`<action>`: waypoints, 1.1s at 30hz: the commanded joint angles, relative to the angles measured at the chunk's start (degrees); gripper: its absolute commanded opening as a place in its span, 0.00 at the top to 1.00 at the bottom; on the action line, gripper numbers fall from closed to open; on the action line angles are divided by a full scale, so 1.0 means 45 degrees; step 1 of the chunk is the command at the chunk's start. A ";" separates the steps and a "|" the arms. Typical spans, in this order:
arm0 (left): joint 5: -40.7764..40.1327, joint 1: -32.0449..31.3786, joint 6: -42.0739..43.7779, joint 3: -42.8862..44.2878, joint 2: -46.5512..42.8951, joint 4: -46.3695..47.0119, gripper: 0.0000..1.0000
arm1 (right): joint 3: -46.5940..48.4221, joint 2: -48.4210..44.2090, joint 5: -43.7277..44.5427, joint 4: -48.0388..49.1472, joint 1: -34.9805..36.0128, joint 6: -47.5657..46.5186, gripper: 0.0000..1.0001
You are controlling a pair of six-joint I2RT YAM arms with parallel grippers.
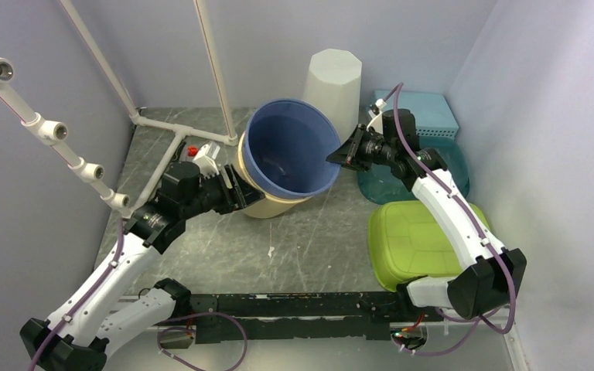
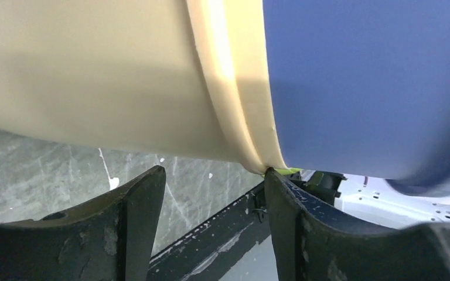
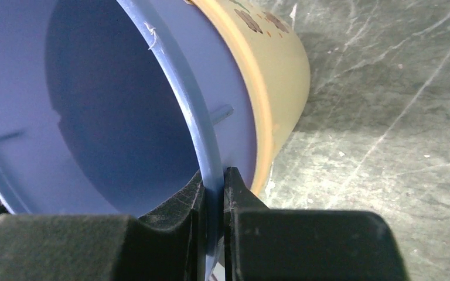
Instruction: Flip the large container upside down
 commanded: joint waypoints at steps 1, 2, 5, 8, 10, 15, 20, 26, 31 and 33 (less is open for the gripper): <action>-0.0281 0.0066 0.0190 -0.0253 0.0120 -0.0015 0.33 | 0.0881 -0.0564 -0.3101 0.2710 0.0192 0.1671 1.00; -0.0343 0.0066 0.0233 -0.0190 0.0149 -0.0076 0.32 | 0.0892 -0.0537 -0.3159 0.2707 0.0201 0.1661 1.00; -0.0617 0.0066 0.0385 -0.0039 0.0164 -0.0280 0.31 | 0.0804 -0.0612 -0.3226 0.2812 0.0202 0.1631 1.00; -0.0760 0.0066 0.0498 0.0051 0.0133 -0.0330 0.30 | 0.0819 -0.0600 -0.3354 0.2894 0.0201 0.1607 1.00; -0.0814 0.0076 0.0548 0.0113 0.0192 -0.0340 0.30 | 0.0878 -0.0524 -0.3508 0.2927 0.0193 0.1612 1.00; -0.0847 0.0066 0.0513 0.0091 0.0287 -0.0292 0.30 | 0.0954 -0.0481 -0.3484 0.2810 0.0196 0.1478 1.00; -0.1382 0.0071 0.0335 0.0117 0.0202 -0.0844 0.30 | 0.1752 -0.0581 -0.2257 0.1350 0.0179 0.0514 1.00; -0.2851 0.0066 0.0097 0.0344 -0.0194 -0.1891 0.27 | 0.2291 -0.0984 -0.1895 0.1017 0.0076 0.0157 1.00; -0.3518 0.0066 -0.0293 0.0476 -0.0475 -0.2529 0.24 | 0.2428 -0.1409 -0.1528 0.0966 0.0055 -0.0206 1.00; -0.4065 0.0066 -0.0475 0.0467 -0.0524 -0.2730 0.23 | 0.2227 -0.1816 -0.1615 0.1483 0.0054 -0.0265 1.00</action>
